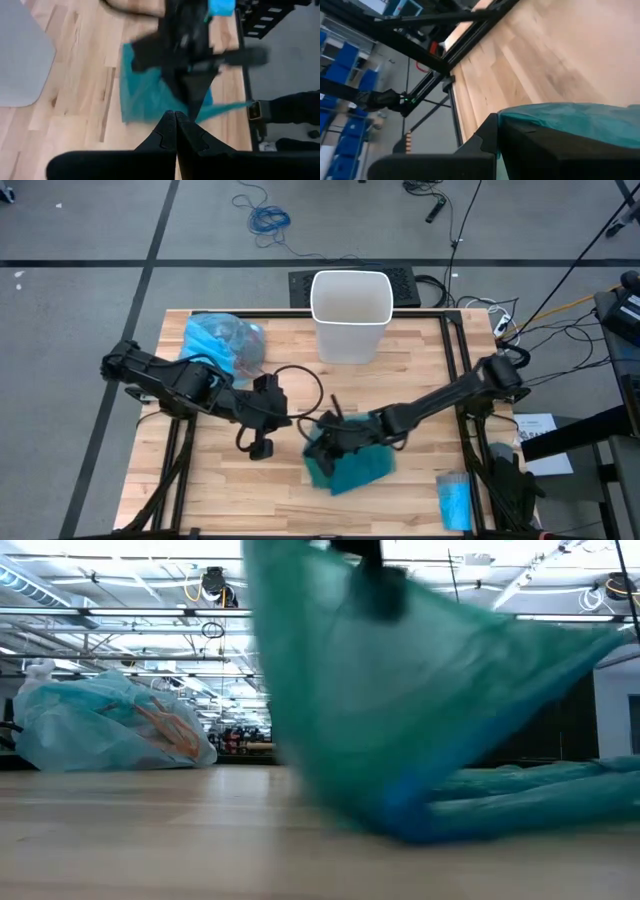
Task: Place trash/remove bag and relplace
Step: Insert the new blue trash bag into the white trash bin
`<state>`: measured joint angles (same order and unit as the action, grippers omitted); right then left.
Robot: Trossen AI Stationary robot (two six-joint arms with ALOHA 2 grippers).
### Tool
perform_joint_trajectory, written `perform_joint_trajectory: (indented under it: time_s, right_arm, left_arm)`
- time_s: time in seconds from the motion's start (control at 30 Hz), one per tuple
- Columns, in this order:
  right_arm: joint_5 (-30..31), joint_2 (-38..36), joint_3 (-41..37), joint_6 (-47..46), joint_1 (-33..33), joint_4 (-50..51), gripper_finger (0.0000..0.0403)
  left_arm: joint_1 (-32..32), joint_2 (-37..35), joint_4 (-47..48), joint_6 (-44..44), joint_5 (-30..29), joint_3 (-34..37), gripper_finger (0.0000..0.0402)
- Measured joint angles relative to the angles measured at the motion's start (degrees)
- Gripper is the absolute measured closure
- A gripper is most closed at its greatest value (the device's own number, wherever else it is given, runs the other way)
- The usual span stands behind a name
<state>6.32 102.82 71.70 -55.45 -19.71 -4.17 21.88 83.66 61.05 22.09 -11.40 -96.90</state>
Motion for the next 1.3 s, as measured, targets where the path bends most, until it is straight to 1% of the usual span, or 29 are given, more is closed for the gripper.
perform_joint_trajectory:
  time_s: [0.23,0.3,0.67,0.9,1.3]
  right_arm:
    - [-5.21,6.87,-0.04,-2.70,0.97,-4.94,0.0403]
    - [-5.46,7.67,-0.04,-3.74,0.97,-5.13,0.0403]
    - [-5.91,7.63,-0.07,-3.70,0.99,-8.59,0.0403]
    - [-5.96,7.63,-0.07,-3.68,0.99,-8.46,0.0403]
    - [-6.26,7.63,-0.07,-3.41,0.99,-8.04,0.0403]
  left_arm:
    - [0.36,-1.71,1.82,0.06,-0.20,-0.02,0.0402]
    - [0.38,-1.81,2.32,0.08,-0.52,-0.02,0.0402]
    - [0.37,-1.84,2.56,0.01,-0.92,-0.02,0.0402]
    - [0.38,-1.84,2.64,-0.01,-2.19,-0.02,0.0402]
    - [0.38,-1.84,2.65,-0.01,-2.32,-0.02,0.0402]
